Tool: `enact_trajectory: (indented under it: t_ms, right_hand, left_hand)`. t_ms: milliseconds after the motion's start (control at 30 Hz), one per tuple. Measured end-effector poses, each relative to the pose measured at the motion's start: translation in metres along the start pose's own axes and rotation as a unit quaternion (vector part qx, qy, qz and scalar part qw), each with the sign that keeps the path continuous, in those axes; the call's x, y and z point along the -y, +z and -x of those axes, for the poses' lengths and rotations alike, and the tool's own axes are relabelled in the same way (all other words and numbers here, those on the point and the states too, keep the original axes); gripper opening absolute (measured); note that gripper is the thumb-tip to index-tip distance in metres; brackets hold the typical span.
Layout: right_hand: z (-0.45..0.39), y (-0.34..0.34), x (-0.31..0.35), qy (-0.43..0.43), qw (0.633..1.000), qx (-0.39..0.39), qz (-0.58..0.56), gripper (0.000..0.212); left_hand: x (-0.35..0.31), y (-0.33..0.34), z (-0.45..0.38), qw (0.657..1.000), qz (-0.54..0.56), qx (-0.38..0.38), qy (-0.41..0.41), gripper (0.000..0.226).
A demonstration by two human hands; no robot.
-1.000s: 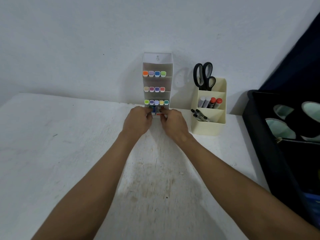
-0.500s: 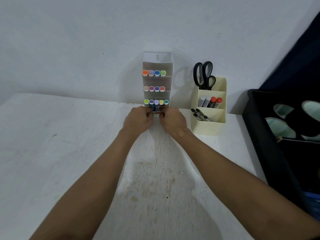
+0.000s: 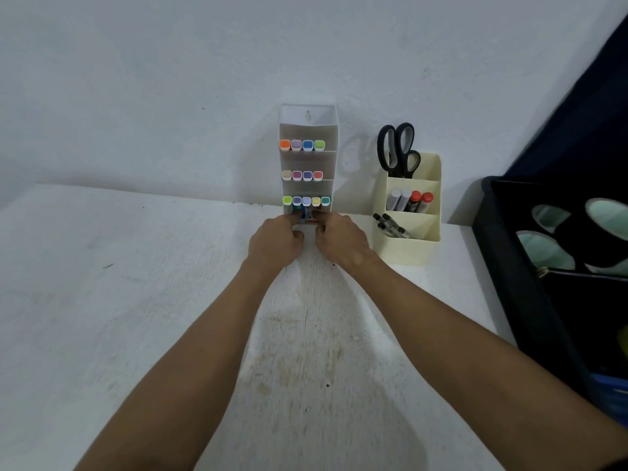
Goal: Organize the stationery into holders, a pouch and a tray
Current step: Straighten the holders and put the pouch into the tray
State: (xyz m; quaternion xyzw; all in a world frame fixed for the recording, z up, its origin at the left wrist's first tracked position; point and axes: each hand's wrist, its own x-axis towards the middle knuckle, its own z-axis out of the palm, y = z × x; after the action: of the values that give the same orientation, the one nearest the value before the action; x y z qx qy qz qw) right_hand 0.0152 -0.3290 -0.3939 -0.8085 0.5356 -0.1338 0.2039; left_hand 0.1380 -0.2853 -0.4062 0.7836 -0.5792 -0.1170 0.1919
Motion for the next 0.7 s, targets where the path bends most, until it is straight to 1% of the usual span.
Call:
enact_trajectory:
  t_ms: [133,233,300,400,467,533,633,667,700]
  right_hand:
    - [0.007,-0.007,0.002,-0.004,0.999,0.050,0.013,0.041]
    - [0.019,-0.018,0.004,-0.024,0.999,0.033,-0.011,0.048]
    - [0.030,-0.028,0.007,-0.042,0.999,0.008,-0.032,0.048]
    - [0.045,-0.046,0.015,-0.061,0.996,0.008,-0.067,0.038]
    - [0.054,-0.062,0.022,-0.085,0.994,-0.001,-0.063,0.030]
    - [0.063,-0.082,0.027,-0.115,0.991,-0.047,-0.055,0.027]
    - [0.074,-0.112,0.023,-0.111,0.977,-0.140,-0.120,0.024]
    - [0.075,-0.120,0.018,-0.099,0.970,-0.167,-0.143,0.022]
    - [0.077,-0.128,0.011,-0.087,0.964,-0.190,-0.163,0.020]
  left_hand:
    - [-0.003,-0.005,0.006,0.999,-0.005,0.036,0.004,0.047]
    - [-0.009,-0.018,0.017,0.999,0.010,0.035,0.009,0.051]
    - [-0.012,-0.027,0.026,1.000,0.002,0.022,0.002,0.044]
    - [-0.021,-0.048,0.039,1.000,-0.021,0.007,-0.012,0.032]
    - [-0.032,-0.065,0.046,0.999,-0.035,-0.033,0.005,0.024]
    - [-0.044,-0.081,0.050,0.996,-0.040,-0.079,0.014,0.023]
    - [-0.058,-0.095,0.051,0.987,0.028,-0.157,-0.008,0.018]
    - [-0.061,-0.096,0.050,0.981,0.060,-0.182,-0.018,0.019]
    - [-0.066,-0.095,0.049,0.974,0.095,-0.205,-0.022,0.027]
